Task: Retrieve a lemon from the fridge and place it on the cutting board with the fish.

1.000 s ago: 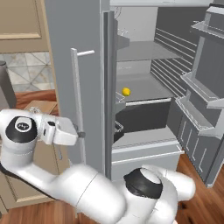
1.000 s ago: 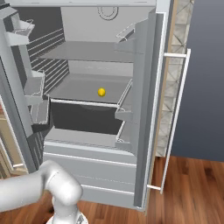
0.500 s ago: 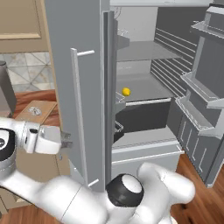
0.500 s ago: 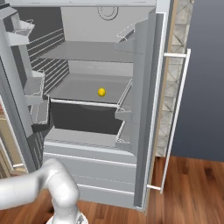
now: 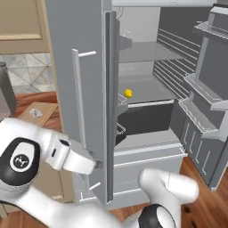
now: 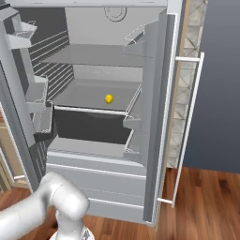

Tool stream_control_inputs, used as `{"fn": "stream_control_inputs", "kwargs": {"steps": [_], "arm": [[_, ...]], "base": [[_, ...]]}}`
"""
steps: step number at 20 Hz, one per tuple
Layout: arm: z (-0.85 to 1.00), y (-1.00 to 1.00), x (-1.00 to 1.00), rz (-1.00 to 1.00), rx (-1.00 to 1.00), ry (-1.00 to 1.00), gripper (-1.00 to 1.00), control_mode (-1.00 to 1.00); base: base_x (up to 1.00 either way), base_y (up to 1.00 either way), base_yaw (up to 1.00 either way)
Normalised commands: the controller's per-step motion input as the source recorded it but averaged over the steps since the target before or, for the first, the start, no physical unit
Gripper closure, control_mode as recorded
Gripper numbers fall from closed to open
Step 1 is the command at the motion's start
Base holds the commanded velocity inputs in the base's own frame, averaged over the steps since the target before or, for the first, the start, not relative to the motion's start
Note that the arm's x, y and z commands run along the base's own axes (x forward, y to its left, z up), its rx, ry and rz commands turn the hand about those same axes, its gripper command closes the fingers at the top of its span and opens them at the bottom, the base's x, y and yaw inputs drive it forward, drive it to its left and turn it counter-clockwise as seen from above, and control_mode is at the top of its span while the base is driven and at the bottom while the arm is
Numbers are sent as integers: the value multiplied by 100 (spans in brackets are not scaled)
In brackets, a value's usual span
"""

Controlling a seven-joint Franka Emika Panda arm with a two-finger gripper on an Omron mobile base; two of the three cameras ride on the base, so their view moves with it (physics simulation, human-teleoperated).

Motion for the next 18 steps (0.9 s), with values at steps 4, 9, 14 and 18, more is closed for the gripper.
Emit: {"fn": "stream_control_inputs", "kwargs": {"steps": [4, 9, 14, 18], "arm": [[0, -73, -90, 26, 18, 5, -100, -100], [4, -96, 27, 21, 37, 24, -100, -100], [1, -100, 58, 2, 64, 32, -100, -100], [0, -63, 74, 0, 66, 12, -100, -100]], "base": [[0, 0, 0], [0, 0, 0], [0, 0, 0], [0, 0, 0]]}}
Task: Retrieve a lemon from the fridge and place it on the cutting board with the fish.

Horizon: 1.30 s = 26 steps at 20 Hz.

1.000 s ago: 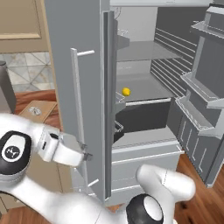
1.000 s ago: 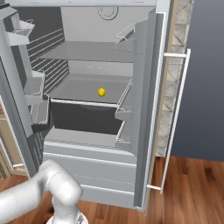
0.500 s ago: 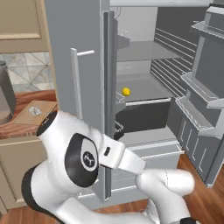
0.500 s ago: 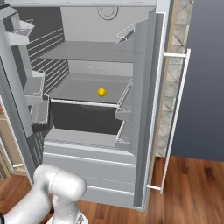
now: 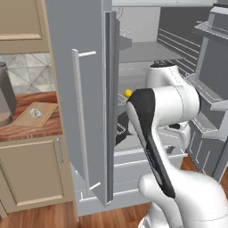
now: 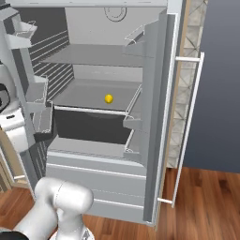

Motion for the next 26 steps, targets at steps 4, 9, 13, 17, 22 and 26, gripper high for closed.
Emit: {"fn": "stream_control_inputs", "kwargs": {"steps": [4, 9, 13, 17, 22, 26], "arm": [[2, -21, 85, 4, 58, 0, -100, -100], [-7, 8, 62, 13, 41, -13, -100, -100], [0, 20, 28, 15, 31, -25, -100, -100], [-7, 16, 16, 7, 16, -27, -100, -100], [0, 9, 50, 0, 19, -21, -100, -100], [0, 3, 66, 0, 18, -15, -100, -100]], "base": [[0, 0, 0], [0, 0, 0], [0, 0, 0], [0, 0, 0], [0, 0, 0], [0, 0, 0]]}}
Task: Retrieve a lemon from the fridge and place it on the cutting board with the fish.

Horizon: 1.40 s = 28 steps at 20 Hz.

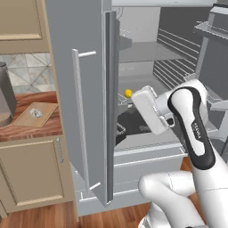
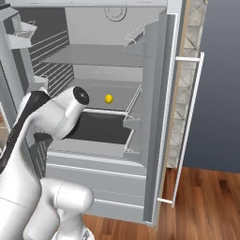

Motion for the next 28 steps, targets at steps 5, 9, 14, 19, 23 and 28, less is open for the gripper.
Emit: {"fn": "stream_control_inputs", "kwargs": {"steps": [5, 9, 14, 19, 23, 28], "arm": [[0, 26, 34, 0, 12, -10, -100, -100], [0, 65, 11, 0, 0, 0, -100, -100], [0, 80, 0, 0, 0, 0, -100, -100], [0, 82, 0, 0, 0, 0, -100, -100], [0, 74, 0, 0, 0, 0, -100, -100], [0, 53, -3, 0, 0, 0, -100, -100]], "base": [[0, 0, 0], [0, 0, 0], [0, 0, 0], [0, 0, 0], [0, 0, 0], [0, 0, 0]]}}
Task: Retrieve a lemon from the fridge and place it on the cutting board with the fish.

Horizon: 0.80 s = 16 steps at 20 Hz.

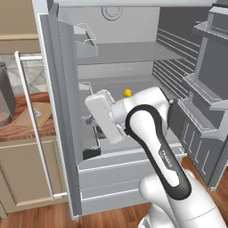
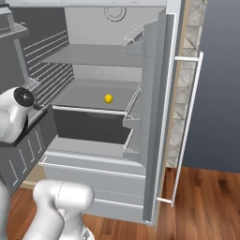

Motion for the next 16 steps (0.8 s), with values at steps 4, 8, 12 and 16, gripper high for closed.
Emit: {"fn": "stream_control_inputs", "kwargs": {"steps": [4, 8, 12, 16], "arm": [[15, 2, -22, -1, -9, 5, -100, -100], [26, -61, -3, 0, -17, 10, -100, -100], [9, -100, 0, 0, -19, 5, -100, -100], [-5, -100, 0, 0, -24, -8, -100, -100]], "base": [[0, 0, 0], [0, 0, 0], [0, 0, 0], [0, 0, 0]]}}
